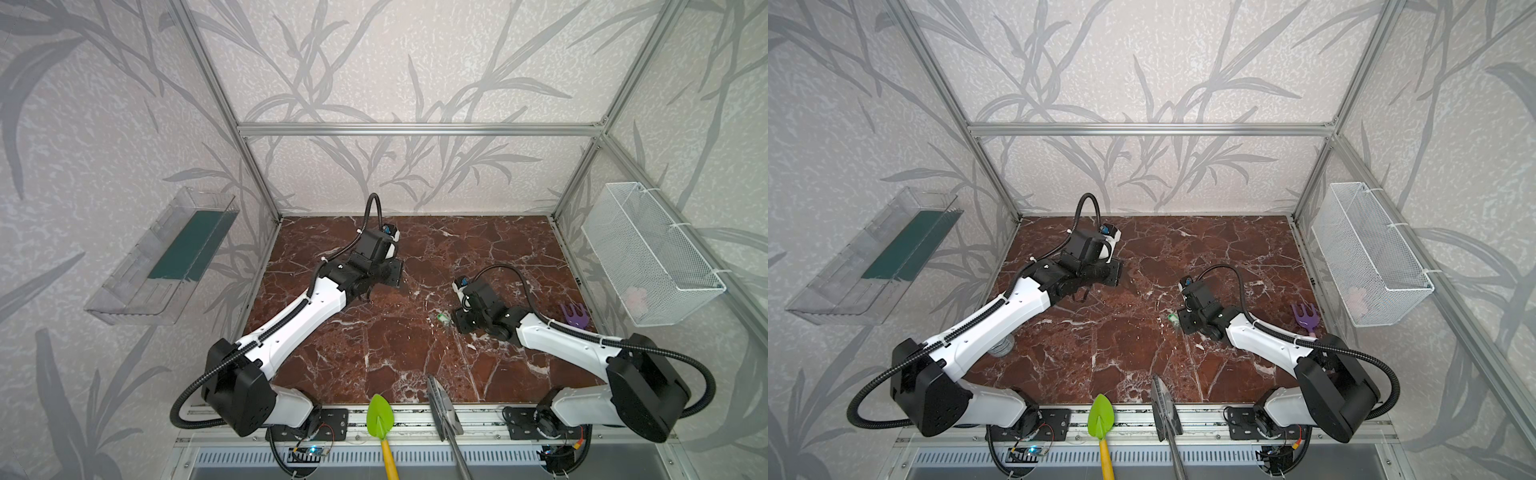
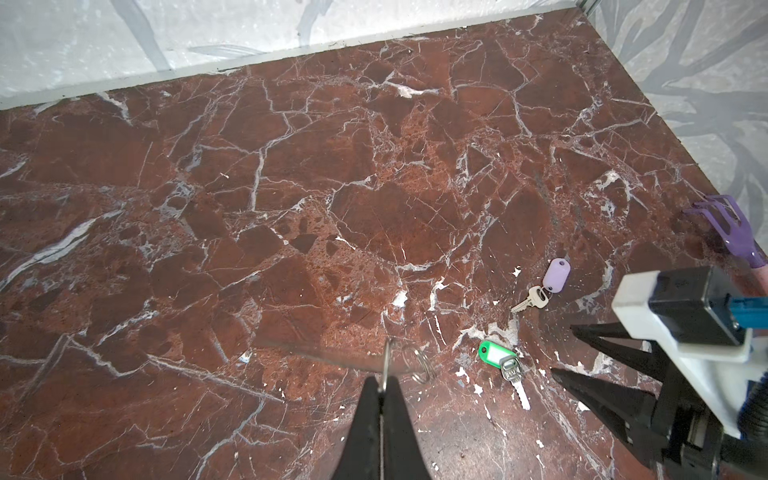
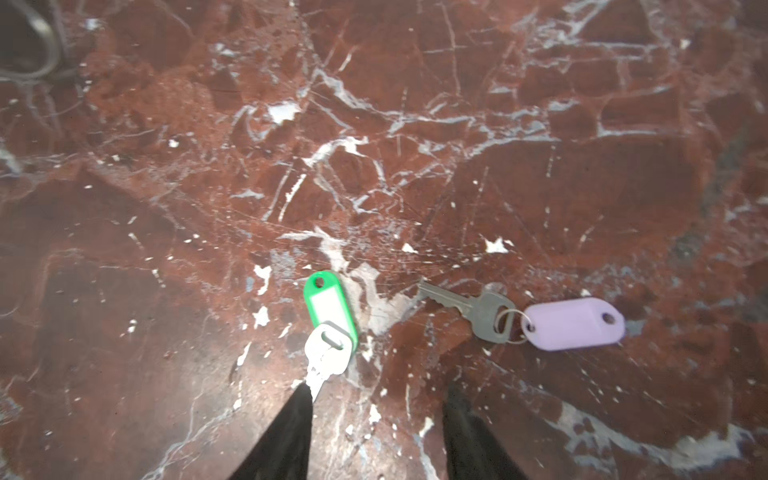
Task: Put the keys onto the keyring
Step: 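Lower the right gripper over the lilac-tagged key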
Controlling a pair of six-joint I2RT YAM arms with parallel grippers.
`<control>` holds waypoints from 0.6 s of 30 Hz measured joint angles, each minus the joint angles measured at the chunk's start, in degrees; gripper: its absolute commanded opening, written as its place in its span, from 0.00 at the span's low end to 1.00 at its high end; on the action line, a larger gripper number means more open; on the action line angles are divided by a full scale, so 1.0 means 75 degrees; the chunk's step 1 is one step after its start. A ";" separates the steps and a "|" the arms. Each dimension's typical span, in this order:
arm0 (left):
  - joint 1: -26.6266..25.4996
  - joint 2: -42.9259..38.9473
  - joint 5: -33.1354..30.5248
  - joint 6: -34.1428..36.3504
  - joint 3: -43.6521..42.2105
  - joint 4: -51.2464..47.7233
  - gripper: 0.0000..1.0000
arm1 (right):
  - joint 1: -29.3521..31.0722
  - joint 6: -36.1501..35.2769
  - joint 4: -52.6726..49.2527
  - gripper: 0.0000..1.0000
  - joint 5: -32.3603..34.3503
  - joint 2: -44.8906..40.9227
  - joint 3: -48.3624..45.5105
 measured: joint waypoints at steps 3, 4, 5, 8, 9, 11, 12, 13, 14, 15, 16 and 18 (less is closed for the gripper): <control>-0.0015 0.0000 0.0006 0.0026 0.0000 0.0003 0.00 | -0.0009 0.0300 -0.0256 0.60 0.0504 0.0035 0.0009; -0.0017 0.0000 0.0006 0.0050 0.0000 0.0003 0.00 | -0.0044 0.0391 -0.0358 0.62 0.0632 0.0052 0.0020; -0.0020 0.0000 0.0006 0.0058 0.0000 0.0006 0.00 | -0.0087 0.0466 -0.0440 0.63 0.0708 0.0070 0.0026; -0.0023 -0.0003 0.0012 0.0082 0.0000 0.0006 0.00 | -0.0283 0.0670 -0.0629 0.65 0.0764 0.0105 0.0050; -0.0023 -0.0003 0.0017 0.0085 0.0000 0.0006 0.00 | -0.0396 0.0737 -0.0650 0.66 0.0746 0.0114 0.0050; -0.0023 -0.0003 0.0032 0.0096 0.0000 0.0009 0.00 | -0.0565 0.0813 -0.0664 0.67 0.0638 0.0119 0.0050; -0.0026 -0.0003 0.0038 0.0117 0.0000 0.0009 0.00 | -0.0670 0.0851 -0.0664 0.68 0.0545 0.0122 0.0050; -0.0029 -0.0003 0.0044 0.0137 0.0000 0.0012 0.00 | -0.0764 0.0889 -0.0662 0.68 0.0420 0.0128 0.0050; -0.0029 -0.0003 0.0052 0.0143 0.0000 0.0012 0.00 | -0.0845 0.0935 -0.0650 0.68 0.0315 0.0152 0.0050; -0.0032 -0.0003 0.0055 0.0149 0.0000 0.0012 0.00 | -0.0924 0.0979 -0.0624 0.68 0.0175 0.0187 0.0050; -0.0035 -0.0003 0.0055 0.0154 0.0000 0.0012 0.00 | -0.1008 0.1011 -0.0592 0.69 0.0038 0.0239 0.0050; -0.0035 -0.0003 0.0058 0.0187 0.0000 0.0012 0.00 | -0.1142 0.1087 -0.0527 0.69 -0.0233 0.0358 0.0050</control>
